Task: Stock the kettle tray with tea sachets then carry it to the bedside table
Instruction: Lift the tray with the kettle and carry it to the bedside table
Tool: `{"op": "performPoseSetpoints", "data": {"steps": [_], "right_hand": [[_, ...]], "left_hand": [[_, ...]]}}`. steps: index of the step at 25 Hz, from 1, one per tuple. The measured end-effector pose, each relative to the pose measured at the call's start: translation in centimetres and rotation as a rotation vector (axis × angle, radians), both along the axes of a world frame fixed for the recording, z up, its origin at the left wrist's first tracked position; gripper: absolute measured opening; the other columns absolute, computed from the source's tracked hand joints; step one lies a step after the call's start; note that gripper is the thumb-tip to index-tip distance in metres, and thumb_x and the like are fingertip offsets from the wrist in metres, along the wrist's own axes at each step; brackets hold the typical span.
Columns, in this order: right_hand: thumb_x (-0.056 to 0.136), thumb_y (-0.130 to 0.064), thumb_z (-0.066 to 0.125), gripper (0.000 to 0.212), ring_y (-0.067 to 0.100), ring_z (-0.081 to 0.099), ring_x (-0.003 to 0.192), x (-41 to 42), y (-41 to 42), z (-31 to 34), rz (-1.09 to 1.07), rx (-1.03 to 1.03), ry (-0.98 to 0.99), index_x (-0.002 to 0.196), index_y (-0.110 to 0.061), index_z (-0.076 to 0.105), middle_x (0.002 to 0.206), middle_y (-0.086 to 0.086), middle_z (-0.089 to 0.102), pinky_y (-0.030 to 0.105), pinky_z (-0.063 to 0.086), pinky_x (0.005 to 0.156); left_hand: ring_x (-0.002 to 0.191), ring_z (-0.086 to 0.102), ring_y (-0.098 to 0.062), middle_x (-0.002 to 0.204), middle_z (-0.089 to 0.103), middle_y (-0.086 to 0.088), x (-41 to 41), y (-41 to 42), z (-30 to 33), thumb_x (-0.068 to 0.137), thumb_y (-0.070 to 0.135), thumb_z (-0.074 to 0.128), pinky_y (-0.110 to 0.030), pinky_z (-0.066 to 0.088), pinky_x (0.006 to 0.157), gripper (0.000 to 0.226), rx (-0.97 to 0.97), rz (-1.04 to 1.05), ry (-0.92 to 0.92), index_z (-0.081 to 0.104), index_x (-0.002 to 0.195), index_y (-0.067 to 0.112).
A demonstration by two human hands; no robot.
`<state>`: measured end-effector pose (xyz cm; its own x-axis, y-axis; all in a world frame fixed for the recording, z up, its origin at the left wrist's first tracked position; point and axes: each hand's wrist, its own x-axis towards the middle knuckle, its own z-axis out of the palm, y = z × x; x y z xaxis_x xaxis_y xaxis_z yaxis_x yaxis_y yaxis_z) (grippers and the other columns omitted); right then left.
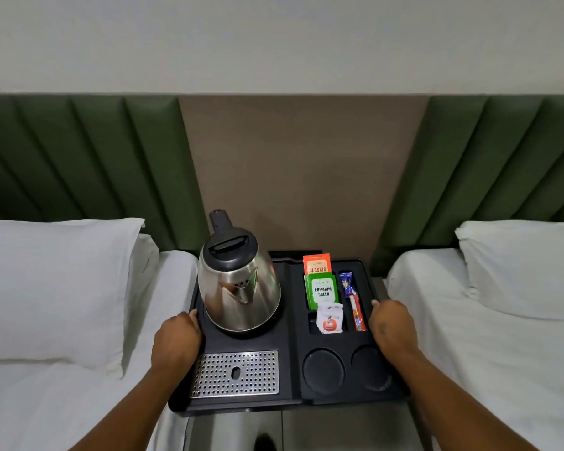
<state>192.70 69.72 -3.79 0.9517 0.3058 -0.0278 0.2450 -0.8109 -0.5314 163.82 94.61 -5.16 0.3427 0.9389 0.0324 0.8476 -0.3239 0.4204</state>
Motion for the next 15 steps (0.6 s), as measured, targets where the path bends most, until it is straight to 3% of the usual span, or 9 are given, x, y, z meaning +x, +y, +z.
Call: {"op": "performPoseSetpoints", "data": {"steps": [3,6,8,12,15], "right_hand": [[0.099,-0.035,0.042,0.043,0.02,0.052,0.062,5.8,6.8,-7.3,-0.016,-0.072,0.098,0.084,-0.001,0.064,0.072,0.008,0.063,0.024,0.033,0.048],[0.1,-0.031,0.042,0.038,0.021,0.057,0.066,10.7,11.9,-15.4,0.027,-0.179,0.216,0.07,-0.011,0.054,0.06,-0.003,0.05,0.026,0.035,0.056],[0.099,-0.025,0.044,0.038,0.024,0.06,0.067,13.3,14.3,-19.8,0.055,-0.216,0.246,0.064,-0.012,0.051,0.064,0.0,0.057,0.027,0.036,0.056],[0.094,-0.01,0.048,0.021,0.035,0.064,0.089,18.2,18.9,-29.1,0.122,-0.275,0.329,0.088,0.0,0.065,0.088,0.018,0.065,0.03,0.044,0.066],[0.092,-0.008,0.044,0.025,0.036,0.059,0.099,20.6,21.6,-34.4,0.212,-0.381,0.336,0.106,0.002,0.063,0.105,0.021,0.063,0.029,0.039,0.071]], "left_hand": [[0.062,0.057,-0.035,0.074,0.068,-0.019,6.0,7.2,-6.4,0.103,0.032,0.038,-0.035,0.036,0.06,0.042,0.023,-0.017,0.046,0.052,0.068,0.013],[0.059,0.058,-0.036,0.071,0.066,-0.017,11.0,12.7,-14.6,0.103,0.03,0.039,-0.035,0.039,0.058,0.042,-0.03,-0.042,0.089,0.055,0.069,0.011],[0.064,0.063,-0.041,0.071,0.065,-0.021,13.3,14.9,-19.6,0.102,0.024,0.041,-0.038,0.044,0.057,0.041,-0.079,-0.04,0.117,0.059,0.071,0.005],[0.066,0.063,-0.047,0.072,0.064,-0.031,17.6,18.0,-29.6,0.099,0.01,0.047,-0.047,0.049,0.061,0.035,-0.142,-0.048,0.155,0.059,0.07,-0.005],[0.069,0.063,-0.048,0.074,0.064,-0.032,19.4,20.1,-35.3,0.099,0.009,0.049,-0.049,0.049,0.064,0.032,-0.115,-0.038,0.205,0.06,0.073,-0.005]]}}
